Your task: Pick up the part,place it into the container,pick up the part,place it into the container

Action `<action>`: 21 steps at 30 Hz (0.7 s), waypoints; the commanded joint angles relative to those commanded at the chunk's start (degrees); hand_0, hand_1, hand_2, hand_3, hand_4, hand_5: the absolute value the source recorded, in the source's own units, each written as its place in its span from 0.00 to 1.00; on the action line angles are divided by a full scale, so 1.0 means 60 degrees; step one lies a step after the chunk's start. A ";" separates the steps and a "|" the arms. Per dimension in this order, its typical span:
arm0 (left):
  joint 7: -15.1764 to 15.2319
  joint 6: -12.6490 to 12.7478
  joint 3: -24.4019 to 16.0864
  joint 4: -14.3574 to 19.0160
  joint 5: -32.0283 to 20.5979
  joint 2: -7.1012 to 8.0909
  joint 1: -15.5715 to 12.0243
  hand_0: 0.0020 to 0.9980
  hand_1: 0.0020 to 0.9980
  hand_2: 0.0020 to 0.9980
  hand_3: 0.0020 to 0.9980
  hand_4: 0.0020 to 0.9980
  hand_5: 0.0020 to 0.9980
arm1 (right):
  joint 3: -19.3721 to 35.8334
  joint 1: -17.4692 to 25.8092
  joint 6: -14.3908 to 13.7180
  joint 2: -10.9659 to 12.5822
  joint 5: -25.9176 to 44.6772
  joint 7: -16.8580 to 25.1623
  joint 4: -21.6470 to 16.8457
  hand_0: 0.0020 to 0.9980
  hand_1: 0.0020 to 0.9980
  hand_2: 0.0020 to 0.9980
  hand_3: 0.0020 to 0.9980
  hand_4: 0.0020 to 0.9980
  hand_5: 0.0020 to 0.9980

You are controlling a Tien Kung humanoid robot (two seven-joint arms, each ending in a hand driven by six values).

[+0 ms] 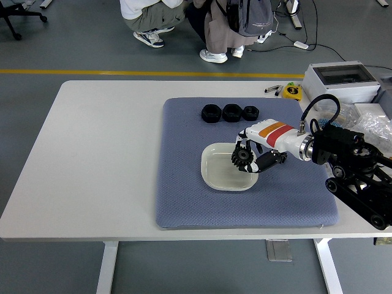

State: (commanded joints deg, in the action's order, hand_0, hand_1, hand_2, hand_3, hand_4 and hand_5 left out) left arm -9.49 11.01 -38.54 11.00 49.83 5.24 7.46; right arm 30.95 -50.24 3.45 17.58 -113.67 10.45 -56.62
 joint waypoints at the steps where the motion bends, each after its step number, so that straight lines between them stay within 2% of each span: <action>1: -0.0001 0.0003 0.0000 0.0001 -0.0010 -0.0001 0.0002 0.72 0.73 0.76 0.68 0.71 0.68 | -0.0059 -0.0045 -0.0038 -0.0092 -0.0053 -0.0018 0.0178 0.08 0.29 0.41 0.50 0.69 0.37; 2: 0.0000 0.0005 0.0004 0.0003 -0.0022 -0.0001 0.0001 0.72 0.73 0.76 0.68 0.71 0.68 | -0.0112 -0.0085 -0.0060 -0.0166 -0.0072 -0.0036 0.0310 0.08 0.29 0.41 0.50 0.69 0.37; 3: -0.0002 0.0004 -0.0009 0.0004 -0.0016 0.0002 -0.0004 0.72 0.73 0.76 0.68 0.71 0.68 | -0.0211 -0.0172 -0.0061 -0.0307 -0.0084 -0.0069 0.0553 0.08 0.30 0.44 0.51 0.78 0.37; 8: -0.0101 -0.0037 -0.0330 0.0000 0.0400 -0.0017 0.0002 0.72 0.73 0.76 0.68 0.71 0.68 | -0.0503 -0.0494 -0.0076 -0.0866 -0.0395 -0.0142 0.1482 0.08 0.30 0.44 0.51 0.78 0.37; 9: -0.0107 -0.0039 -0.0359 0.0000 0.0425 -0.0018 -0.0002 0.72 0.73 0.76 0.67 0.71 0.68 | -0.0536 -0.0524 -0.0077 -0.0923 -0.0404 -0.0143 0.1557 0.09 0.29 0.48 0.56 0.99 0.45; 14: -0.0136 -0.0045 -0.0503 -0.0007 0.0554 -0.0020 -0.0011 0.72 0.73 0.76 0.67 0.71 0.68 | -0.0644 -0.0617 0.0225 -0.1070 -0.0516 -0.0078 0.1577 0.09 0.29 0.48 0.56 0.99 0.45; 15: -0.0144 -0.0049 -0.0542 -0.0009 0.0598 -0.0021 -0.0014 0.72 0.73 0.76 0.68 0.71 0.68 | -0.0643 -0.0623 0.0250 -0.1083 -0.0544 -0.0046 0.1557 0.13 0.31 0.63 0.80 1.00 0.49; 20: -0.0159 -0.0058 -0.0607 -0.0009 0.0665 -0.0017 -0.0028 0.72 0.73 0.76 0.68 0.71 0.68 | -0.0598 -0.0648 0.0285 -0.1096 -0.0596 0.0031 0.1471 0.13 0.31 0.63 0.80 1.00 0.49; 21: -0.0163 -0.0059 -0.0622 -0.0009 0.0680 -0.0018 -0.0029 0.72 0.73 0.76 0.67 0.71 0.68 | -0.0575 -0.0643 0.0272 -0.1085 -0.0597 0.0028 0.1451 0.14 0.32 0.66 0.88 1.00 0.51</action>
State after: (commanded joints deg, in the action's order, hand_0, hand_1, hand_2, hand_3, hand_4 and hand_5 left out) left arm -10.47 10.66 -42.27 10.95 53.91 5.14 7.29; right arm 27.50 -54.10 5.08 11.07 -117.26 10.61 -47.91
